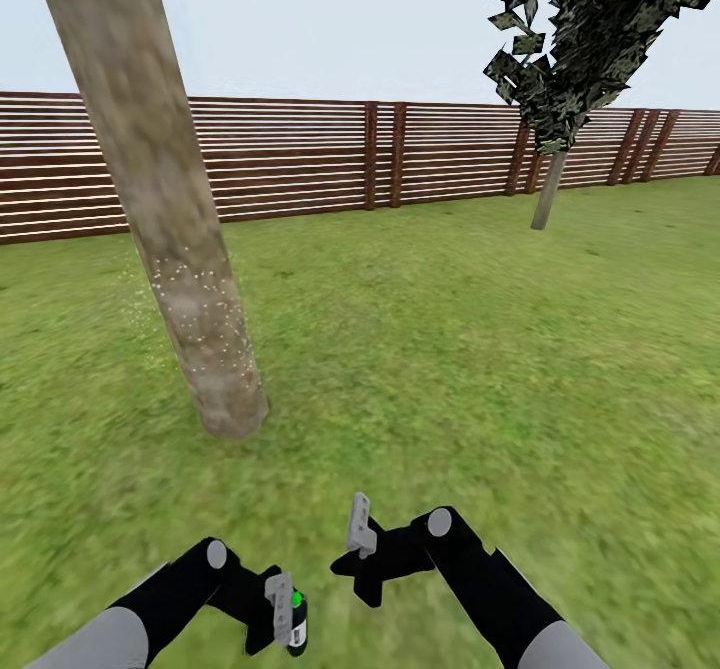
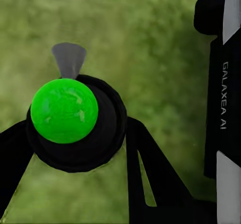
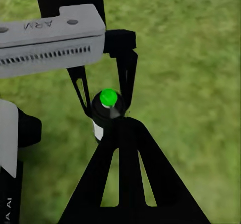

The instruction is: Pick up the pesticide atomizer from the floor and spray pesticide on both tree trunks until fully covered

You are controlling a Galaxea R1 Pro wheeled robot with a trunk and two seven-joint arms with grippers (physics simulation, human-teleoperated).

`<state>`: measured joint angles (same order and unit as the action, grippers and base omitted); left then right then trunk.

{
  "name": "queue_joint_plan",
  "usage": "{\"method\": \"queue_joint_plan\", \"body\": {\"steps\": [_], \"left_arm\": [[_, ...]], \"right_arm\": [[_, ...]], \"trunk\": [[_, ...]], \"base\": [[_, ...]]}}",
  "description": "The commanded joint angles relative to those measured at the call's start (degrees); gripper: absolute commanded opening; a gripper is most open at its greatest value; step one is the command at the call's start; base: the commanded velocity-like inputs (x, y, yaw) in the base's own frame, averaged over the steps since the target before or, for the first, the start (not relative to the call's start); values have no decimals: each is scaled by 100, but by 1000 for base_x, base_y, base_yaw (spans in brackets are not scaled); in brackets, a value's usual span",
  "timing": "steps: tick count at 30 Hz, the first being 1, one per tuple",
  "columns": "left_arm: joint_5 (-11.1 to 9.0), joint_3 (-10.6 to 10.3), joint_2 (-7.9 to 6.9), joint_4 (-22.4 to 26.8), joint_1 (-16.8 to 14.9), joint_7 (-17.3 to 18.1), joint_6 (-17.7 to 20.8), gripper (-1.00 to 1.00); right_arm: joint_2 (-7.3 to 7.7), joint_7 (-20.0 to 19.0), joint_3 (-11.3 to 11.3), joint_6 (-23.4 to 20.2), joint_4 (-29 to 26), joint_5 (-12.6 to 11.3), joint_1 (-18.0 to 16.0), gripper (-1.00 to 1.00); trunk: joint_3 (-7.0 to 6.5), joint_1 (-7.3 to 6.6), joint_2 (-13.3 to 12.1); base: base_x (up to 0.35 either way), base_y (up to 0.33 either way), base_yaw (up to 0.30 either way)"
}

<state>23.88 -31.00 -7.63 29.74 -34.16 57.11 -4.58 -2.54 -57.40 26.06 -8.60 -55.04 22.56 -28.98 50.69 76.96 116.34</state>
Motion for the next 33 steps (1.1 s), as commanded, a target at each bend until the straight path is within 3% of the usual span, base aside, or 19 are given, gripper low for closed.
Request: {"method": "queue_joint_plan", "body": {"steps": [1, 4, 9, 20, 22, 26, 29, 33], "left_arm": [[38, -14, 4, 133, -3, 55, -45, -100], [30, 2, 7, 351, -3, 289, -35, -100], [-81, 12, 31, 507, -45, 416, -31, -100], [-94, 15, 141, 718, -78, 513, -25, -100], [-95, 21, 140, 718, -80, 715, -31, -100], [-102, 40, 131, 717, -77, 773, -40, -100], [-382, 30, 136, 717, -81, 783, -60, -100], [-442, 32, 151, 726, -82, 784, -69, -100]], "right_arm": [[-1, -21, -3, -52, -8, 11, -2, -100], [0, -17, -4, -54, -7, 12, -2, -100], [4, -17, -4, -50, -7, 12, -2, -100], [59, -15, -30, -45, 2, 19, -2, -100], [60, -11, -30, -45, 2, 17, -2, -100], [60, -8, -30, -47, 1, 18, -2, -100], [65, -8, -36, -45, 2, 20, -2, -100], [69, -8, -39, -45, 2, 20, -2, -100]], "trunk": [[5, -1, 2], [5, -1, 2], [5, -1, 2], [5, -1, 2], [5, -1, 2], [5, -1, 2], [5, -1, 2], [5, -1, 2]], "base": [[0, 0, 0], [0, 0, 0], [0, 0, 0], [0, 0, 0], [0, 0, 0], [0, 0, 0], [0, 0, 0], [0, 0, 0]]}}
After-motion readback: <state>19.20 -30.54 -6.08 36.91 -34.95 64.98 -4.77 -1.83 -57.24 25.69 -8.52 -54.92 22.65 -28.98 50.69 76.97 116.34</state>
